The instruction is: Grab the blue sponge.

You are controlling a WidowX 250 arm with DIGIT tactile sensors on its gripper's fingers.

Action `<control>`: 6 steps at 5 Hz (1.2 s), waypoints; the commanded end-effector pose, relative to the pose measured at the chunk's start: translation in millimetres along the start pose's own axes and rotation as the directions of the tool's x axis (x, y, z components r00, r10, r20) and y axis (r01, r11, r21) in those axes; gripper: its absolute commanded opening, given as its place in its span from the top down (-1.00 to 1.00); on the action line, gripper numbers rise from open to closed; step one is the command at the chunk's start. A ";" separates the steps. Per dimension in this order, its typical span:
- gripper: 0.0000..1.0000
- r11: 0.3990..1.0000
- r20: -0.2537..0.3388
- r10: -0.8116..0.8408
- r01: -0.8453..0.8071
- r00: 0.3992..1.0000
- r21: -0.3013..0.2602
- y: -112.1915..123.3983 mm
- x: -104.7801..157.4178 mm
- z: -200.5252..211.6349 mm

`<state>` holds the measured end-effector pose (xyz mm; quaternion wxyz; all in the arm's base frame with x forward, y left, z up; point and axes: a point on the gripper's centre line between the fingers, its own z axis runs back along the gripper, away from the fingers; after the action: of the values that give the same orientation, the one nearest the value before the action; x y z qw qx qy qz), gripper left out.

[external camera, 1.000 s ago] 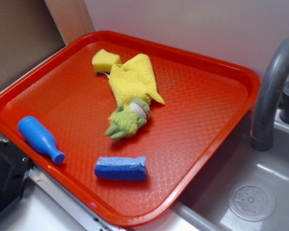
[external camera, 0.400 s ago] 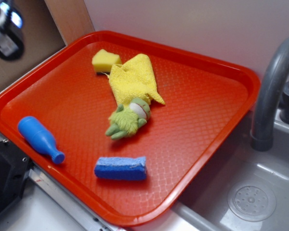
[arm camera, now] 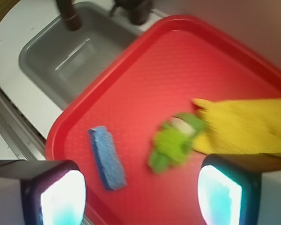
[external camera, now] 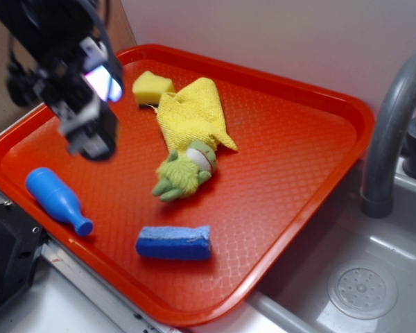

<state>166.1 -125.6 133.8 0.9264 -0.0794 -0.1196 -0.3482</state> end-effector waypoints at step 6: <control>1.00 0.975 -0.275 -0.174 0.204 0.946 0.084 -37.2 -10.4 -116.5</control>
<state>159.0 -173.6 20.9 0.8994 0.0338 -0.0117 -0.4356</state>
